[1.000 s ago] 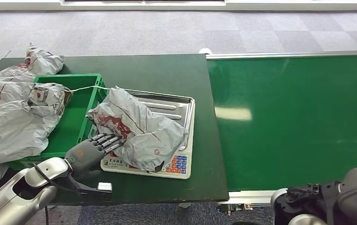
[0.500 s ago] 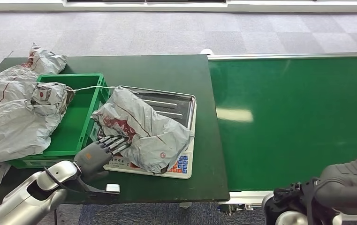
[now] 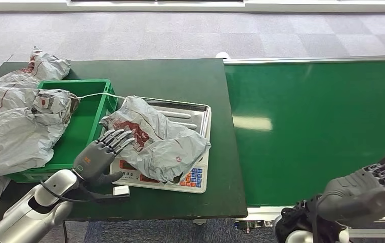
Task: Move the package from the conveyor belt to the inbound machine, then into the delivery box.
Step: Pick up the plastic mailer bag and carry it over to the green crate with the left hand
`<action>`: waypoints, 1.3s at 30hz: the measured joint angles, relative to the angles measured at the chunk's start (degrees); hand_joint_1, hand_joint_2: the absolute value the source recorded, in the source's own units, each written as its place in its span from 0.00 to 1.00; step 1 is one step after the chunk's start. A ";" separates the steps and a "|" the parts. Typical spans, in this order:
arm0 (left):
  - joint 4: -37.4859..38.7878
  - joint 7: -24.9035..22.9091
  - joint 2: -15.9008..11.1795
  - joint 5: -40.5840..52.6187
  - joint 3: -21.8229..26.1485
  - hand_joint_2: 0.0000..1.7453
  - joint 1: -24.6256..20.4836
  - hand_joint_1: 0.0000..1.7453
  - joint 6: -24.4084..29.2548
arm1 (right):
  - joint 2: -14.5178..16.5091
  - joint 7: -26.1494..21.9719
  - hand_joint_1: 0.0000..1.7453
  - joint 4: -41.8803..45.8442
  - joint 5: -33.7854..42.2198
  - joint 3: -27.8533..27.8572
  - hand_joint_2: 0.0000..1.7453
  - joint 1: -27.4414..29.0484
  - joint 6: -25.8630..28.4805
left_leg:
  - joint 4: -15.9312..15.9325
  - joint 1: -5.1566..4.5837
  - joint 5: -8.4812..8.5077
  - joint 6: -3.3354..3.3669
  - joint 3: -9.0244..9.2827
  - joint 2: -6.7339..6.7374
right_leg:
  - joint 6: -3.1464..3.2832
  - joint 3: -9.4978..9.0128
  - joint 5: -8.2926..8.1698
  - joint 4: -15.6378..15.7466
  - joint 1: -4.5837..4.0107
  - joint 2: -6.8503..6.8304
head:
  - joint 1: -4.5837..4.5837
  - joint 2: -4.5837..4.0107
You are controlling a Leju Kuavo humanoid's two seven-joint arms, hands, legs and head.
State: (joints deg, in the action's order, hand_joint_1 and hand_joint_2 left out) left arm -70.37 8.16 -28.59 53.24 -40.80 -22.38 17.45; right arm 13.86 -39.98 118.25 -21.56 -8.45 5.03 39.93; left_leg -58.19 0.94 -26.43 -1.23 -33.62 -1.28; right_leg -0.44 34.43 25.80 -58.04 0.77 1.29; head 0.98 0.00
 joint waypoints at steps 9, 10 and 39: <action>-2.21 -0.73 1.02 0.01 1.90 0.00 -1.54 0.00 0.85 | -0.60 0.00 0.00 -1.64 -0.44 -1.57 0.00 0.18 0.01 | 0.00 0.00 0.00 0.00 -0.02 0.01 | 0.00 0.02 0.00 0.00 -0.01 0.00 | 0.00 0.00; -2.41 -0.77 1.05 0.06 1.97 0.00 -1.85 0.00 0.75 | -0.72 0.00 0.00 -1.90 -0.40 -1.79 0.00 0.19 0.01 | 0.00 0.00 0.00 0.00 -0.02 0.00 | 0.00 0.02 0.00 0.00 -0.01 0.00 | 0.00 0.00; 24.33 2.63 22.56 1.07 -4.98 1.00 -12.71 1.00 8.03 | -2.23 -0.02 0.00 -10.92 1.16 -5.51 0.00 -1.08 -0.02 | -0.02 -0.05 0.01 0.01 -0.06 -0.07 | -0.03 0.01 -0.09 0.00 0.04 -0.04 | -0.01 0.00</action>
State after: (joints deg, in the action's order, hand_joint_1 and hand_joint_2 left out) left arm -46.03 10.79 -6.03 54.32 -45.78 -35.09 25.48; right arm 11.63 -40.00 107.32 -20.40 -13.97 3.94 39.91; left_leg -58.21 0.89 -26.42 -1.21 -33.68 -1.35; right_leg -0.47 34.44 25.71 -58.03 0.82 1.25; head 0.97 0.00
